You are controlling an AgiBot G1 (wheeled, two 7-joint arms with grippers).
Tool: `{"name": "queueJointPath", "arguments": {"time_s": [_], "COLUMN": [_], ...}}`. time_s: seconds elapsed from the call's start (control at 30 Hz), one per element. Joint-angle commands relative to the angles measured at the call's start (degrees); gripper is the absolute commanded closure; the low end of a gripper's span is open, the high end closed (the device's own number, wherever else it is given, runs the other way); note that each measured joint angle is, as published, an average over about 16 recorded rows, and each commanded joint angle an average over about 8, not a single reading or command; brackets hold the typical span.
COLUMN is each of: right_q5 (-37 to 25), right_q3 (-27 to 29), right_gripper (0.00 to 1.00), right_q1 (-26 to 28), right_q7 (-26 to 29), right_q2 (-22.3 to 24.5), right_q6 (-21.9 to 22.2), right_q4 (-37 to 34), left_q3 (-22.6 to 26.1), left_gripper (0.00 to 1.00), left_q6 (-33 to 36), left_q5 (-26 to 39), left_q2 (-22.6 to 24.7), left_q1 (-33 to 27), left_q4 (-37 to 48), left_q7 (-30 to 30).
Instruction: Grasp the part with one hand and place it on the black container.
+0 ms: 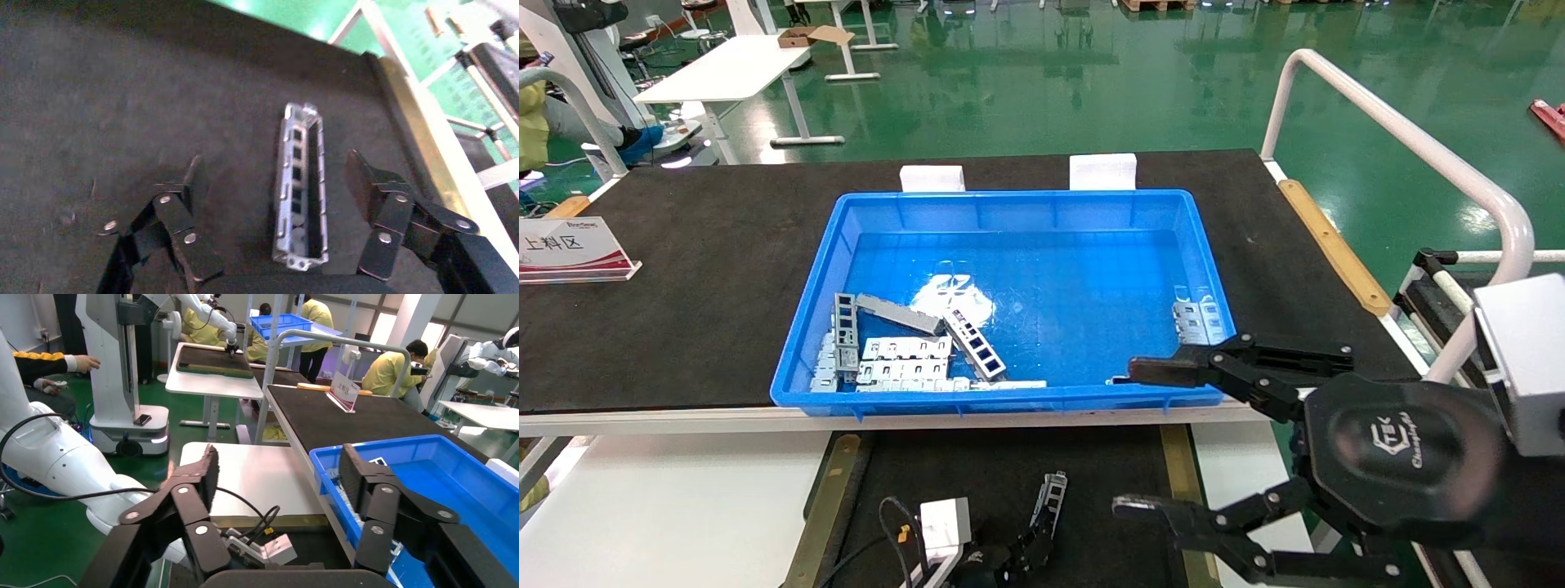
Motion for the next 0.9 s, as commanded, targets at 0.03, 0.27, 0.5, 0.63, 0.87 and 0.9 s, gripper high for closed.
{"name": "queueJointPath", "arguments": {"time_s": [0.03,0.27,0.5,0.63,0.87,0.9], "right_q5": [0.00,0.01,0.01,0.01,0.02,0.02], "right_q3": [0.00,-0.01,-0.02,-0.02,-0.03,-0.03], "right_gripper": [0.00,0.00,0.00,0.00,0.00,0.00], "right_q1": [0.00,0.00,0.00,0.01,0.01,0.01], "right_q7": [0.00,0.00,-0.01,-0.01,-0.01,-0.01], "right_q2": [0.00,0.00,0.01,0.01,0.01,0.01], "right_q6": [0.00,0.00,0.01,0.01,0.01,0.01], "right_q4": [0.00,0.00,0.00,0.00,0.00,0.00], "left_q3": [-0.69,-5.47,-8.02,-7.82,-5.81,-5.47], "left_gripper": [0.00,0.00,0.00,0.00,0.00,0.00], "left_q6": [0.56,10.26,22.27,28.64,37.71,38.82], "left_q5": [1.81,6.56,7.33,7.11,6.96,7.01], "left_q2": [-0.14,-1.02,-3.82,-6.74,-12.90,-13.82], "left_q1": [0.46,4.00,5.69,5.46,4.12,3.87], "left_q4": [-0.60,-1.84,-0.32,0.07,-0.85,-1.13], "left_q7": [-0.58,-0.62,0.44,0.36,-1.83,-2.26]}}
